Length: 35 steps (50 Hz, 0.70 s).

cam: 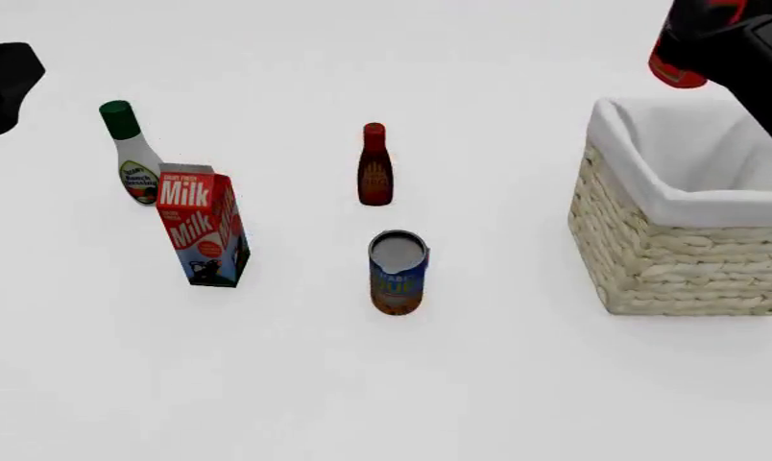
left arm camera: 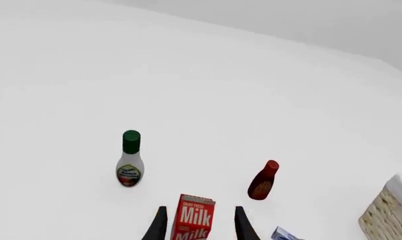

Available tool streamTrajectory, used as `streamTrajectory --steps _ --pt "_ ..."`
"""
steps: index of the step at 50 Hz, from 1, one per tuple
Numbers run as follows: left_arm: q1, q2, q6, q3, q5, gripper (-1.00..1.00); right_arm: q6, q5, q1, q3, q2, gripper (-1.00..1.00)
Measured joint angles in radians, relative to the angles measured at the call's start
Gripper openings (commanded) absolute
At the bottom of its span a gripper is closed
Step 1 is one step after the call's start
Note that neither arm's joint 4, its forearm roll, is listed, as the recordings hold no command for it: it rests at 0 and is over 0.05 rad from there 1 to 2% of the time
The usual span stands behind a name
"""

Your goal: Pick the ketchup and place it in the basket.

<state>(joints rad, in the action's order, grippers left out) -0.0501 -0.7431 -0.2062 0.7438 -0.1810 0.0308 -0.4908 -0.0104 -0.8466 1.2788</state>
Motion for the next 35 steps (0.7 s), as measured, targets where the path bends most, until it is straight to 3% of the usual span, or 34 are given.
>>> streamTrajectory --steps 35 --pt "-0.005 -0.026 -0.006 0.028 0.008 1.00 0.016 -0.118 0.154 0.064 0.104 -1.00"
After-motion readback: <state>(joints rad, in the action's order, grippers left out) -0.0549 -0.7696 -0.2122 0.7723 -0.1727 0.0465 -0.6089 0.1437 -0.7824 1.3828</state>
